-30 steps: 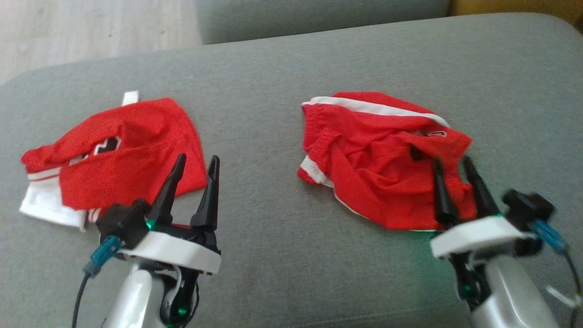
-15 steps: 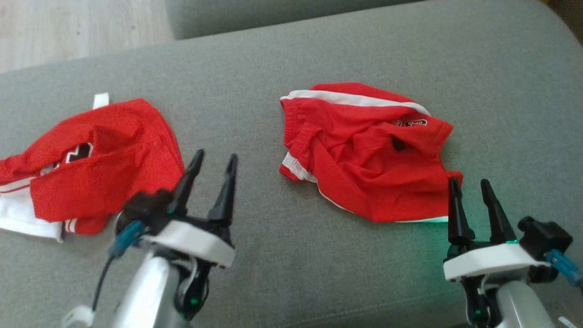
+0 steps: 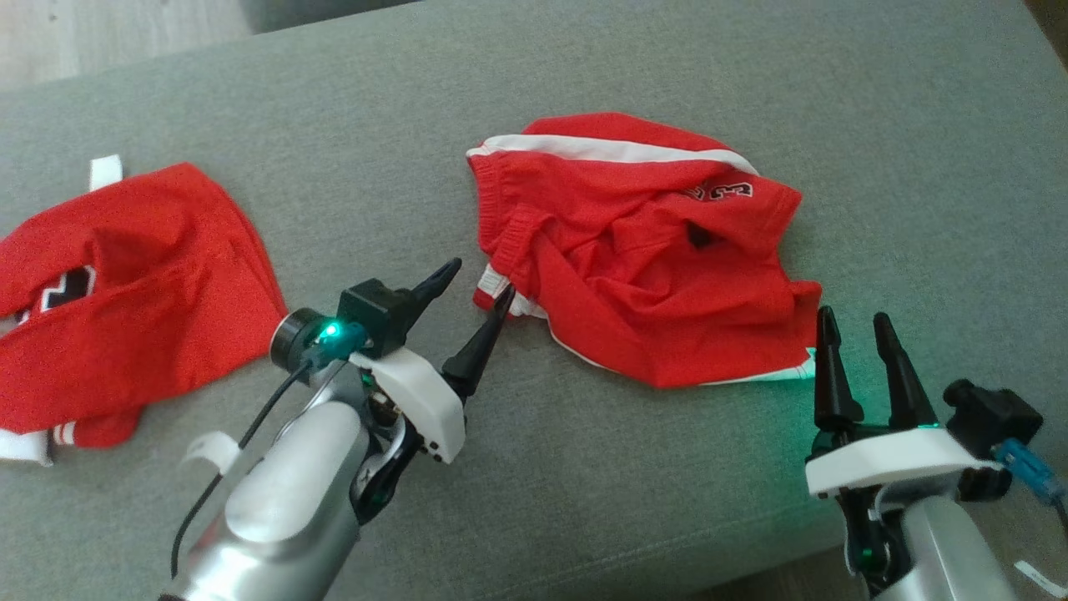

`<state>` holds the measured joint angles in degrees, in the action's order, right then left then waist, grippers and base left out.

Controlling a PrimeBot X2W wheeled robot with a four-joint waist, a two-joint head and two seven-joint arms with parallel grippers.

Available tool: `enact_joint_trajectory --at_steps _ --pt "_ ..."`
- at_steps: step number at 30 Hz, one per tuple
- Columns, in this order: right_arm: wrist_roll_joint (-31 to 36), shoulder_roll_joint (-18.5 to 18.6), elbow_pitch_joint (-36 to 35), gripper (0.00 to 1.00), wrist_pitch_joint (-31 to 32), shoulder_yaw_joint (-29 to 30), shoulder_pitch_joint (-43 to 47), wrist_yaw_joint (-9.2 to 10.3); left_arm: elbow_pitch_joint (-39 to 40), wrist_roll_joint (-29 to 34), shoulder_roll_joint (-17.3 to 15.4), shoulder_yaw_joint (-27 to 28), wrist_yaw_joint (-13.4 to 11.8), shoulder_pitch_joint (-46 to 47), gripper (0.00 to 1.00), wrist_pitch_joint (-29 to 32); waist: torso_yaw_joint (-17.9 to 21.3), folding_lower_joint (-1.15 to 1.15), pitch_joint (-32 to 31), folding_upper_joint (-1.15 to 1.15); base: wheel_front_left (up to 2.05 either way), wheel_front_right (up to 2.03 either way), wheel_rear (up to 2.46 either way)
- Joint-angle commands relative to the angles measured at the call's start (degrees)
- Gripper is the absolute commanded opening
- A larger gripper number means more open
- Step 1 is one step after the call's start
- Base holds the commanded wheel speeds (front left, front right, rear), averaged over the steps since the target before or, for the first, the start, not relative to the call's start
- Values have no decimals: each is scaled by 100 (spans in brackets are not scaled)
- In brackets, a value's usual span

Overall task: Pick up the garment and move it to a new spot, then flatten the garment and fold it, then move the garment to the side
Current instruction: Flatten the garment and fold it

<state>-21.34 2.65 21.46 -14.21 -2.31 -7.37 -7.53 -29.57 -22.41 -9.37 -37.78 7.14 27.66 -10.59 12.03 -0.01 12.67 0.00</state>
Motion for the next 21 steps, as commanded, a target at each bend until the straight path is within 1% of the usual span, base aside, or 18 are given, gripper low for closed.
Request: enact_joint_trajectory --at_steps 1,5,12,13,14,18,21 --pt "-37 23 -126 100 -73 -154 -170 4 102 -41 -152 133 34 281 100 4 34 1 34 0 0 0 0" --pt "-59 23 -119 100 -76 -169 -219 4 -178 -147 -231 -90 34 501 100 24 96 1 91 0 0 0 0" --pt "-98 23 -175 100 -78 -178 -242 4 -500 -316 -246 -359 35 747 100 -66 173 1 151 0 0 0 0" --pt "-102 23 -173 100 -78 -171 -240 4 -520 -357 -245 -413 35 768 65 -78 175 1 154 0 0 0 0" --pt "-102 23 -166 100 -78 -164 -236 4 -539 -397 -246 -464 35 787 0 -91 175 1 154 0 0 0 0" --pt "-69 23 -56 100 -78 -152 -211 4 -571 -527 -258 -554 35 829 0 -208 146 1 125 0 0 0 0" --pt "155 23 84 100 -78 -154 -162 4 -541 -591 -255 -533 35 806 0 -296 91 1 94 0 0 0 0"
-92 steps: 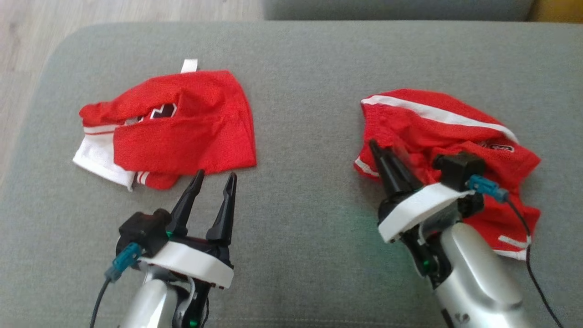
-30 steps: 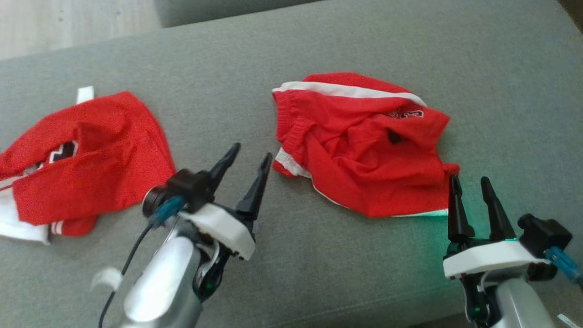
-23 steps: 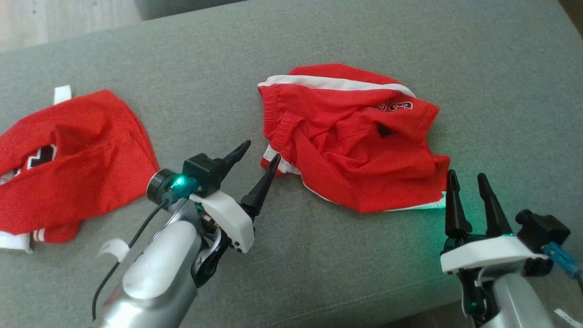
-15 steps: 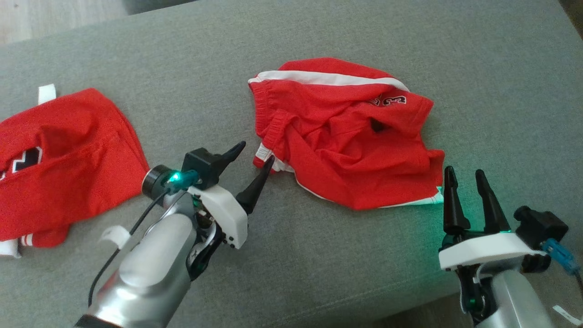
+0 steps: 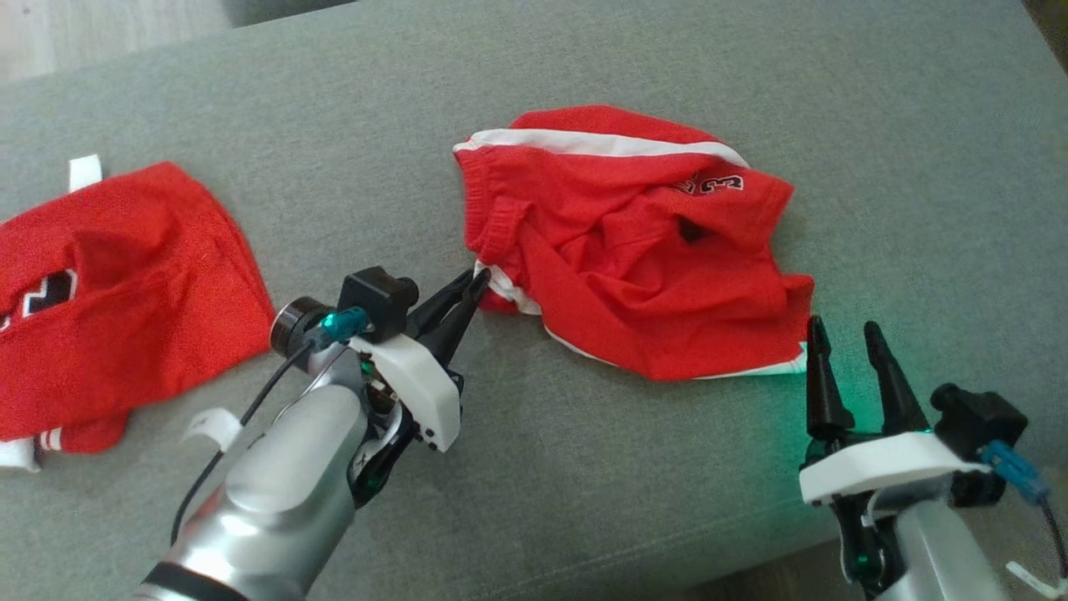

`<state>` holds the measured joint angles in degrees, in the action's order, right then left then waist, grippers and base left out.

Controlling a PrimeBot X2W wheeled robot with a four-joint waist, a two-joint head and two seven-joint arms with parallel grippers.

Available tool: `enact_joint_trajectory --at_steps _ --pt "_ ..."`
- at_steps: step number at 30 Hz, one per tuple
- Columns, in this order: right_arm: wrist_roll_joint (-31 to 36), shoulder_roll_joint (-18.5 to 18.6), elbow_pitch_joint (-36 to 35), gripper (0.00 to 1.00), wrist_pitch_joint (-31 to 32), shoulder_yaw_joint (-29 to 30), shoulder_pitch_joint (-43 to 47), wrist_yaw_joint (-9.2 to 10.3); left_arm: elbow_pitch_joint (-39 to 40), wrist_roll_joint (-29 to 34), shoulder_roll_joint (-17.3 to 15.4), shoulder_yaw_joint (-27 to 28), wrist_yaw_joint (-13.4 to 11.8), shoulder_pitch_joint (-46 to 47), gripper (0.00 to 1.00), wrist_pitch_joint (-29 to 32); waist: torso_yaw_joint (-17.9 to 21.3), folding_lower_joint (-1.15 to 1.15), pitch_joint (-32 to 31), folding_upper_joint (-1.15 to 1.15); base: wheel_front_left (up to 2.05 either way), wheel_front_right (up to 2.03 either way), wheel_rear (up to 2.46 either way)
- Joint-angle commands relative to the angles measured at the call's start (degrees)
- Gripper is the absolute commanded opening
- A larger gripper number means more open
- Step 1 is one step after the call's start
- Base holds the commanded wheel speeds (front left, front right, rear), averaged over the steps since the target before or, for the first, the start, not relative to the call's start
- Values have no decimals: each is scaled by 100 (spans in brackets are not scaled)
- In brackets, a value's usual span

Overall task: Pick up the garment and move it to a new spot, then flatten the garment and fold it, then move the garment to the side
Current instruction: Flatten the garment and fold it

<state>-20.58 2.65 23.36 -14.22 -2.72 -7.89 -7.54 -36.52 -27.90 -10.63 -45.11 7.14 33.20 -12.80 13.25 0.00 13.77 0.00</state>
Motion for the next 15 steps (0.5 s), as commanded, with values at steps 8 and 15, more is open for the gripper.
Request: enact_joint_trajectory --at_steps 8,15 --pt "287 23 362 100 10 -89 -29 5 439 -19 -114 311 -83 76 0 -189 -226 0 -10 0 0 0 0" --pt "429 23 831 100 111 47 -205 5 592 49 -57 270 -116 -39 0 -208 -374 0 22 0 0 0 0"
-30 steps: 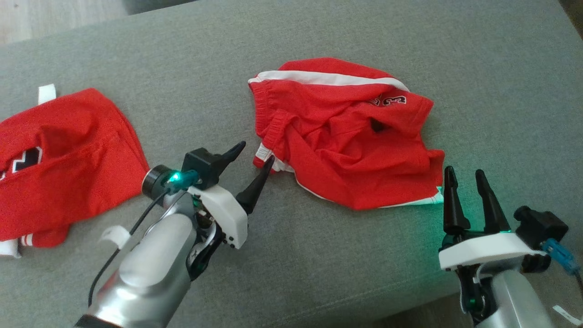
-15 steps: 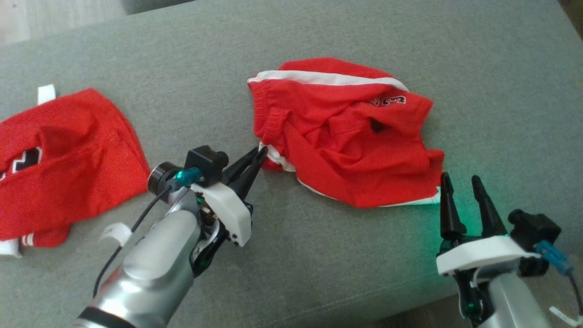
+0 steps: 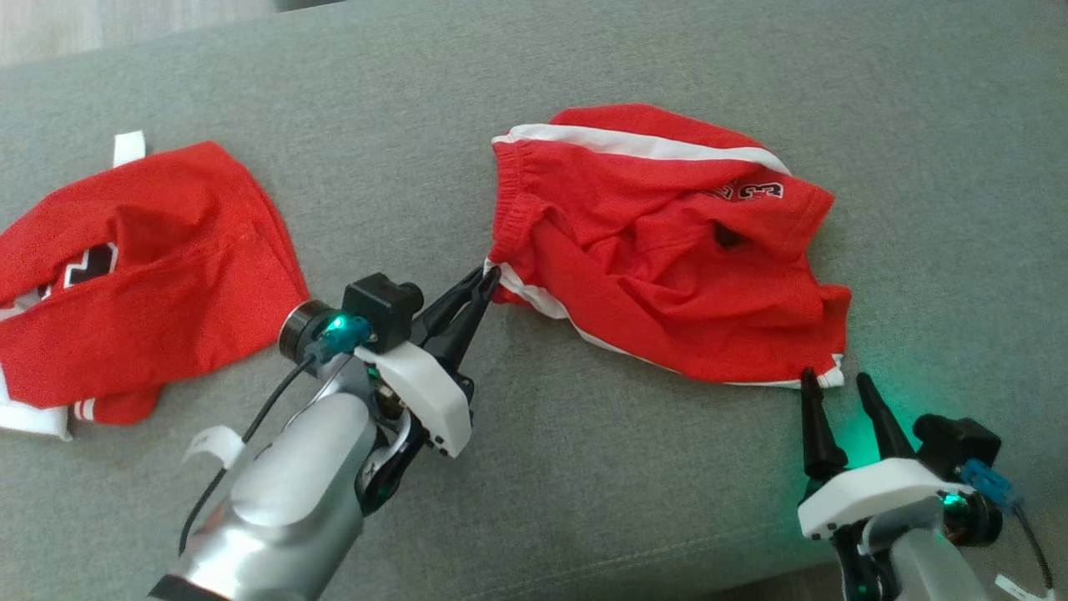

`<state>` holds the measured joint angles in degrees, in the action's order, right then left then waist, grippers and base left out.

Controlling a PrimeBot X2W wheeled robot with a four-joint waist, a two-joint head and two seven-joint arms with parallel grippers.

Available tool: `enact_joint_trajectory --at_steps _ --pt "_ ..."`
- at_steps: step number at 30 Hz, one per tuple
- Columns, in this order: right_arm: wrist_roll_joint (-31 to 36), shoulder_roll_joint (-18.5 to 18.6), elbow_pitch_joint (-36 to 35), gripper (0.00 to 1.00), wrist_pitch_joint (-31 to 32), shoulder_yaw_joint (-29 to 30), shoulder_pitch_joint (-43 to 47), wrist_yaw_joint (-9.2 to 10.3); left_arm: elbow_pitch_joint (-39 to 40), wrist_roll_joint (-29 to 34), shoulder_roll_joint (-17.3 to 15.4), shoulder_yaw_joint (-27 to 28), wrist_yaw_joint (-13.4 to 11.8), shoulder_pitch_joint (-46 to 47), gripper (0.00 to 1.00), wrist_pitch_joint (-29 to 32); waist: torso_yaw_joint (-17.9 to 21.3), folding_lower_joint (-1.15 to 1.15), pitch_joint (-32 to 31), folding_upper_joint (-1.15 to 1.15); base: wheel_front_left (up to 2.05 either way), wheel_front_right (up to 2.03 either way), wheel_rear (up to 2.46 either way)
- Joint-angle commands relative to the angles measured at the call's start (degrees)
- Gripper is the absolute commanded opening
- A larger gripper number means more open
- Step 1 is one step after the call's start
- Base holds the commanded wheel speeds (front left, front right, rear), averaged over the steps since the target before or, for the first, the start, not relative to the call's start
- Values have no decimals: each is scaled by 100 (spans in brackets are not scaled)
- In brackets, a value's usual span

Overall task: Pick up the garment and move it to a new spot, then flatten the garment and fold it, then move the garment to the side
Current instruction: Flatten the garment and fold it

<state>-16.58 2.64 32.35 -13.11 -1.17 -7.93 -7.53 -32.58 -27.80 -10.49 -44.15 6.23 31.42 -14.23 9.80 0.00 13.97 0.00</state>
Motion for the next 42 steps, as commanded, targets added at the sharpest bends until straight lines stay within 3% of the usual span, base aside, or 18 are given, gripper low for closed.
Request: enact_joint_trajectory --at_steps 1,9,10,11,12,18,25,32,42 --pt "29 24 -67 100 0 -108 -200 4 198 39 -71 174 -26 139 0 -65 -28 0 2 0 0 0 0" --pt "12 24 449 100 106 -213 -393 4 223 52 -61 170 -27 118 0 -71 -95 0 -36 0 0 0 0" --pt "-10 24 507 78 118 -227 -409 4 220 52 -65 173 -28 114 0 -71 -97 0 -48 0 0 0 0" --pt "-35 24 558 35 122 -239 -426 4 216 51 -72 180 -34 110 0 -72 -97 0 -61 0 0 0 0" --pt "-65 24 603 0 121 -258 -440 4 209 46 -81 196 -49 103 0 -72 -92 0 -79 0 0 0 0" --pt "-189 24 563 0 26 -229 -502 4 191 32 -191 286 -101 10 0 -74 -34 0 -244 0 0 0 0" --pt "-160 24 -16 0 146 70 -531 4 391 -2 -377 565 -199 -204 0 -75 -29 0 -510 0 0 0 0" --pt "-219 92 -1075 0 756 301 -512 4 731 27 -577 794 -225 -420 0 -76 -201 0 -793 0 0 0 0" --pt "-280 549 -2491 0 1893 -225 -1612 4 1378 -56 -869 1091 -193 266 0 47 -282 0 -1311 0 0 0 0"
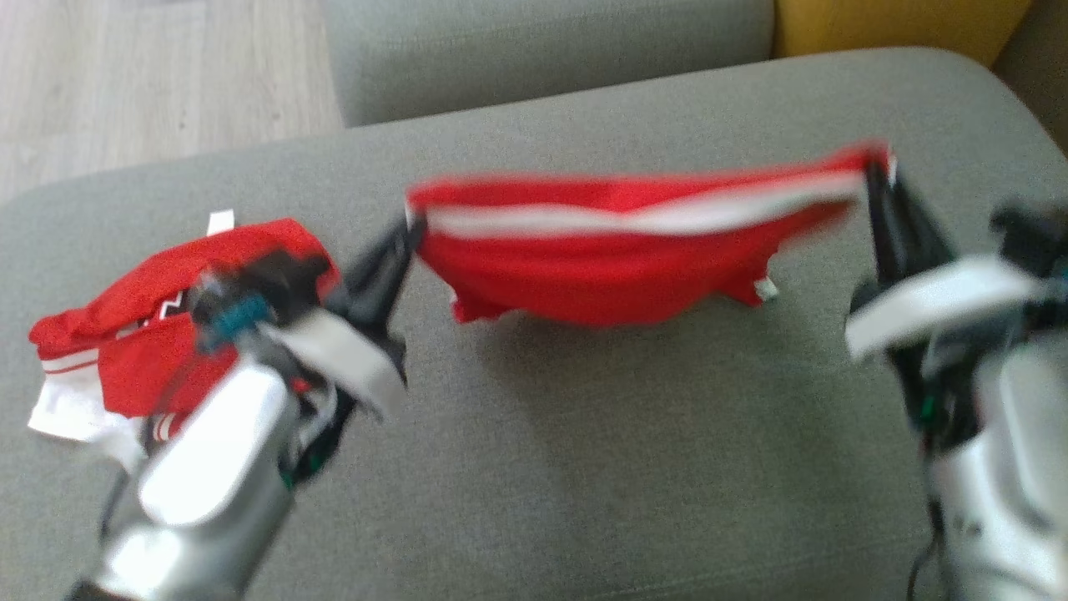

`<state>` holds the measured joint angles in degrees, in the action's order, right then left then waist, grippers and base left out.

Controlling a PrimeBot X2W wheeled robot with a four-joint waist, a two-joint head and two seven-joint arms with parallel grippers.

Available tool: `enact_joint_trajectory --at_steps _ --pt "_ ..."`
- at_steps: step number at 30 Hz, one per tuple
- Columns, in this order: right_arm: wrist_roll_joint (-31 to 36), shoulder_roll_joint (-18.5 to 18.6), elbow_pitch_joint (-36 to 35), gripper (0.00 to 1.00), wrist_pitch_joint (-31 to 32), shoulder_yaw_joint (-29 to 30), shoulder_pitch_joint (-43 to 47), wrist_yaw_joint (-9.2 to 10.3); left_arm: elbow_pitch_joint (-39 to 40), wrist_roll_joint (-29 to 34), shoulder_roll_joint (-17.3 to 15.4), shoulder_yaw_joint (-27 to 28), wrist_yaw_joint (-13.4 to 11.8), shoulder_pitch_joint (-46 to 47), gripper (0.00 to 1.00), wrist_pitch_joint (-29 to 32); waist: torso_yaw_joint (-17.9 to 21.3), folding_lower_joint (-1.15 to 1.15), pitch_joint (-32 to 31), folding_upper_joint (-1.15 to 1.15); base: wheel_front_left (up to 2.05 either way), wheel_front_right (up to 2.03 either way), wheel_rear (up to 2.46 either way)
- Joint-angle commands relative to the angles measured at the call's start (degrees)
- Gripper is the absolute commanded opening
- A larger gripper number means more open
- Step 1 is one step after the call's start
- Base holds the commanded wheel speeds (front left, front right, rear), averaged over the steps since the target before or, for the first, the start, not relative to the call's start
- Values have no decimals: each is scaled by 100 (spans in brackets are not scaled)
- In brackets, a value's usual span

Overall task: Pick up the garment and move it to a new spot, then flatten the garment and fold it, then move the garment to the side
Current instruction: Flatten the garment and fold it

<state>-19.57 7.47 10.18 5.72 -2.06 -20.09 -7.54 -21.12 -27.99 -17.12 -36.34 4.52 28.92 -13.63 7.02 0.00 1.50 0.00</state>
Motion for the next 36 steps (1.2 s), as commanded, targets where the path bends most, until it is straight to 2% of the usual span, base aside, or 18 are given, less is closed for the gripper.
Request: enact_joint_trajectory --at_steps 1,9,20,24,29,33,36 --pt "38 101 -351 0 77 -174 -567 5 321 -33 -230 359 -44 637 0 9 -7 0 -99 0 0 0 0" --pt "246 125 -939 0 462 -54 -1241 5 1028 -123 -346 736 -318 1143 0 172 -78 0 -271 0 0 0 0" --pt "751 -269 -2304 0 1436 528 -250 5 2576 -261 -892 859 -753 334 0 844 -53 0 -145 0 0 0 0" --pt "832 -319 -2528 0 1696 619 -380 5 2793 -266 -1077 890 -728 505 0 1140 -2 0 242 0 0 0 0" --pt "809 -275 -1943 0 1726 661 -1344 5 2310 -288 -1083 877 -365 1438 0 1382 96 0 1034 0 0 0 0" --pt "827 -81 -791 0 1371 575 -2623 5 1340 -99 -1116 854 -46 2529 0 1405 221 0 1707 0 0 0 0" --pt "864 85 227 0 921 421 -3743 5 603 -18 -1016 849 111 3444 0 1241 259 0 2089 0 0 0 0"
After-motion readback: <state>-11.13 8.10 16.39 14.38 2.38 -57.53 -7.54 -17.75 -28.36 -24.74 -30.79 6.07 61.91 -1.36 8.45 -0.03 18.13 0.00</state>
